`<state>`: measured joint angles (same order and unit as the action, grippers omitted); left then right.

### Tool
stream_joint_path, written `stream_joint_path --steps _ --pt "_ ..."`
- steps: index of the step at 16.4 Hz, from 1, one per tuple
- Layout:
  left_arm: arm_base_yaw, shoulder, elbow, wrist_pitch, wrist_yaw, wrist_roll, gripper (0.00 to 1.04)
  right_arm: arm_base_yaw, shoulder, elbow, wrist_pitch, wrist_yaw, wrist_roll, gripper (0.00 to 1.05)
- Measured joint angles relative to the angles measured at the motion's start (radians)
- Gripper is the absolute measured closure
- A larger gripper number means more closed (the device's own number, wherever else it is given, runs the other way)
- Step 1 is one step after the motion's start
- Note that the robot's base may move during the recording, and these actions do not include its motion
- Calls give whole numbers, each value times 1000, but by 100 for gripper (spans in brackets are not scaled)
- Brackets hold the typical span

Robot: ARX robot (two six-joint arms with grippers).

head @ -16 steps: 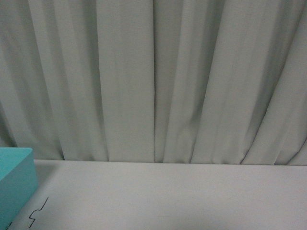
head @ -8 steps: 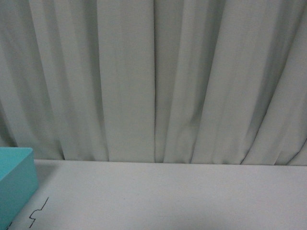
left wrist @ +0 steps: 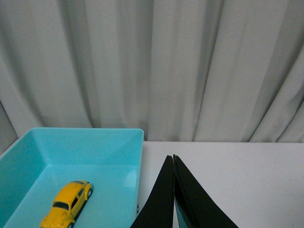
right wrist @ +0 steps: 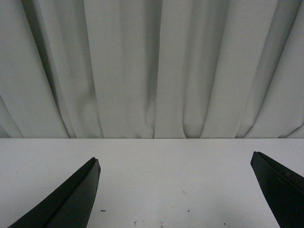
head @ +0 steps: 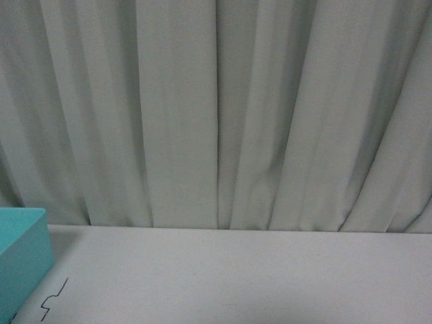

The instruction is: Wind up and store yellow beetle toy

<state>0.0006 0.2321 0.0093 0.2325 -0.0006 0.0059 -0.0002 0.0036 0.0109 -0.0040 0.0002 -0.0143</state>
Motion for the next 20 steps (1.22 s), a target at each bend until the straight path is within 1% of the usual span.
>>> stream_joint_path --steps 5,6,7,11,12,14,15,17,20 --pt "0 -63 0 -62 0 0 103 0 0 0 0 0 0 7" --pt "0 -139 1 -185 0 0 103 0 0 0 0 0 0 7" --pt "0 -227 1 -232 0 0 103 0 0 0 0 0 0 7" --pt "0 -227 1 -237 0 0 103 0 0 0 0 0 0 7" --pt "0 -226 1 -236 0 -3 102 0 0 0 0 0 0 7" --pt "0 -226 1 -236 0 -2 84 0 0 0 0 0 0 7" --pt "0 -226 1 -236 0 -2 71 0 0 0 0 0 0 7" --pt "0 -226 1 -236 0 -2 51 0 0 0 0 0 0 7" --pt "0 -226 0 -236 0 -2 26 0 0 0 0 0 0 7"
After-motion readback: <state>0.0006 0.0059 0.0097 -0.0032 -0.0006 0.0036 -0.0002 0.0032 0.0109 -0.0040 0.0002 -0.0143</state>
